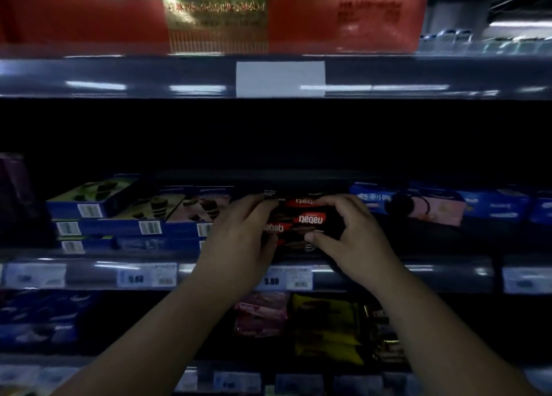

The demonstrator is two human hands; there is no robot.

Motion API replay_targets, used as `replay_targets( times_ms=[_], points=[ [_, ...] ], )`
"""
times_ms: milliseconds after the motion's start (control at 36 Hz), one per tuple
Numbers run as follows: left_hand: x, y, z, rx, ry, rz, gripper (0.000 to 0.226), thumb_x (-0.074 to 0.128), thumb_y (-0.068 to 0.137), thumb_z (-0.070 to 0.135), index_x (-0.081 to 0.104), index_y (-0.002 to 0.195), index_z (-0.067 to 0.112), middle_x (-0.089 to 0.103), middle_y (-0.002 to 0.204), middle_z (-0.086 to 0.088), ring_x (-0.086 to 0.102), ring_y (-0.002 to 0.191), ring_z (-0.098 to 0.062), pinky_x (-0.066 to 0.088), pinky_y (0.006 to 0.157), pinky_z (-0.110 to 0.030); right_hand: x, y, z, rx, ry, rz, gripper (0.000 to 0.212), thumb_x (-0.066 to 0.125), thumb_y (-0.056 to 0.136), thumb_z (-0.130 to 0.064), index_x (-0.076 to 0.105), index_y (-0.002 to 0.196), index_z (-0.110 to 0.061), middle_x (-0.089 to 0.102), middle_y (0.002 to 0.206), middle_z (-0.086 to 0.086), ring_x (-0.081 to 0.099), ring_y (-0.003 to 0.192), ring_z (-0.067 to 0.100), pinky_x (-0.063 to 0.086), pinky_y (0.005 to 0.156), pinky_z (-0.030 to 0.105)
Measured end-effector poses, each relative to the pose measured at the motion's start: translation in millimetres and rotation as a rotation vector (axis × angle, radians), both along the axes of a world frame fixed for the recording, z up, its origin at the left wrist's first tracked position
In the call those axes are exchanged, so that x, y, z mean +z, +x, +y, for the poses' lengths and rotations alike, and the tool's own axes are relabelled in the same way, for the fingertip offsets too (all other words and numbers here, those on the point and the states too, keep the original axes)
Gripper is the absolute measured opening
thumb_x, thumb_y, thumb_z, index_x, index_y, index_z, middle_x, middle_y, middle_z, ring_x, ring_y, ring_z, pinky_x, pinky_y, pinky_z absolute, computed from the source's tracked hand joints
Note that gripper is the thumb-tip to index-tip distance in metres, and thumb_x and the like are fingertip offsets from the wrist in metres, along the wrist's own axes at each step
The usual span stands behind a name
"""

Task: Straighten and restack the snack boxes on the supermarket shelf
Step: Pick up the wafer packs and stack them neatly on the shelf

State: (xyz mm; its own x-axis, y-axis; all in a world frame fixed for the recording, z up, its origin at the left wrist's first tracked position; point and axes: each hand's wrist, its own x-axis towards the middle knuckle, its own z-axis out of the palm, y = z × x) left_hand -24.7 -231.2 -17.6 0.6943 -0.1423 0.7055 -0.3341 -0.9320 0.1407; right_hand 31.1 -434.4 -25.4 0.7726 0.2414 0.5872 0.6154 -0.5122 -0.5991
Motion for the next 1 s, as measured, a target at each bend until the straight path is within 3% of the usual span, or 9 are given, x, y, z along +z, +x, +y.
replay_targets(
  times_ms=[139, 306, 417, 500, 583, 667, 778, 917, 1000],
  points=[
    [0, 2, 7, 0.156, 0.119, 0.011, 0.073, 0.078, 0.069, 0.045, 0.047, 0.132, 0.026, 0.058, 0.133, -0.003, 0.05, 0.126, -0.031, 0.023, 0.111, -0.061, 2, 1, 0, 0.016, 0.04, 0.051, 0.047, 0.078, 0.079, -0.03, 0.055, 0.119, -0.036, 0.047, 0.12, -0.017, 0.048, 0.11, -0.004, 0.035, 0.086, 0.007],
    [2, 0, 16, 0.191, 0.082, 0.058, 0.069, 0.072, 0.073, 0.052, 0.046, 0.133, 0.03, 0.066, 0.12, 0.0, 0.058, 0.117, -0.028, 0.014, 0.115, -0.06, 5, 0, 5, 0.036, 0.11, 0.062, 0.037, 0.078, 0.08, -0.026, 0.059, 0.109, -0.035, 0.051, 0.117, -0.018, 0.047, 0.108, -0.011, 0.037, 0.088, 0.01],
    [5, 0, 14, 0.095, 0.037, -0.017, 0.06, 0.073, 0.077, 0.043, 0.05, 0.13, 0.026, 0.063, 0.122, 0.001, 0.057, 0.117, -0.023, 0.018, 0.116, -0.055, -1, -7, 8, -0.06, 0.152, -0.094, 0.036, 0.08, 0.077, -0.027, 0.064, 0.11, -0.028, 0.05, 0.115, -0.02, 0.044, 0.108, -0.017, 0.03, 0.09, -0.001],
    [10, -8, 7, -0.065, -0.209, -0.09, 0.047, 0.072, 0.081, 0.034, 0.052, 0.122, 0.025, 0.053, 0.124, 0.004, 0.052, 0.111, -0.011, 0.045, 0.097, -0.034, -6, -13, 9, -0.17, 0.232, -0.217, 0.038, 0.081, 0.076, -0.027, 0.066, 0.11, -0.018, 0.049, 0.12, -0.007, 0.044, 0.108, -0.012, 0.031, 0.093, 0.0],
    [17, -19, -6, -0.218, -0.625, 0.155, 0.041, 0.073, 0.081, 0.038, 0.046, 0.112, 0.036, 0.056, 0.109, 0.016, 0.058, 0.095, 0.003, 0.055, 0.08, -0.026, -5, -24, 16, -0.228, 0.348, -0.271, 0.037, 0.08, 0.075, -0.032, 0.065, 0.106, -0.02, 0.046, 0.124, -0.003, 0.044, 0.113, -0.006, 0.04, 0.093, 0.012],
    [23, -23, -20, -0.448, -1.0, 0.457, 0.053, 0.075, 0.076, 0.042, 0.047, 0.12, 0.034, 0.064, 0.114, 0.013, 0.062, 0.101, 0.003, 0.055, 0.085, -0.025, -2, -39, 28, -0.2, 0.375, -0.318, 0.04, 0.075, 0.076, -0.042, 0.065, 0.106, -0.017, 0.045, 0.123, -0.002, 0.042, 0.117, -0.008, 0.036, 0.092, 0.006],
    [32, -21, -27, -0.6, -1.263, 0.424, 0.037, 0.066, 0.088, 0.012, 0.051, 0.12, 0.023, 0.071, 0.108, 0.005, 0.067, 0.103, -0.012, 0.057, 0.086, -0.033, 1, -55, 38, -0.058, 0.229, -0.306, 0.046, 0.077, 0.078, -0.044, 0.064, 0.114, -0.02, 0.045, 0.119, -0.007, 0.045, 0.114, -0.008, 0.036, 0.09, 0.002],
    [41, -8, -6, -0.484, -1.17, 0.438, 0.044, 0.063, 0.087, 0.002, 0.053, 0.121, 0.028, 0.072, 0.105, 0.004, 0.069, 0.1, -0.019, 0.055, 0.089, -0.046, 11, -53, 18, -0.055, 0.243, -0.295, 0.031, 0.064, 0.081, -0.04, 0.057, 0.111, -0.035, 0.05, 0.106, -0.024, 0.053, 0.102, 0.002, 0.041, 0.082, 0.012],
    [49, -1, 8, -0.483, -0.948, 0.49, 0.044, 0.057, 0.09, 0.0, 0.057, 0.119, 0.033, 0.072, 0.104, 0.007, 0.068, 0.098, -0.016, 0.054, 0.091, -0.041, 23, -46, 0, -0.059, 0.233, -0.27, 0.053, 0.066, 0.083, -0.017, 0.046, 0.122, -0.047, 0.044, 0.124, -0.022, 0.045, 0.115, -0.007, 0.037, 0.092, 0.011]
  ],
)
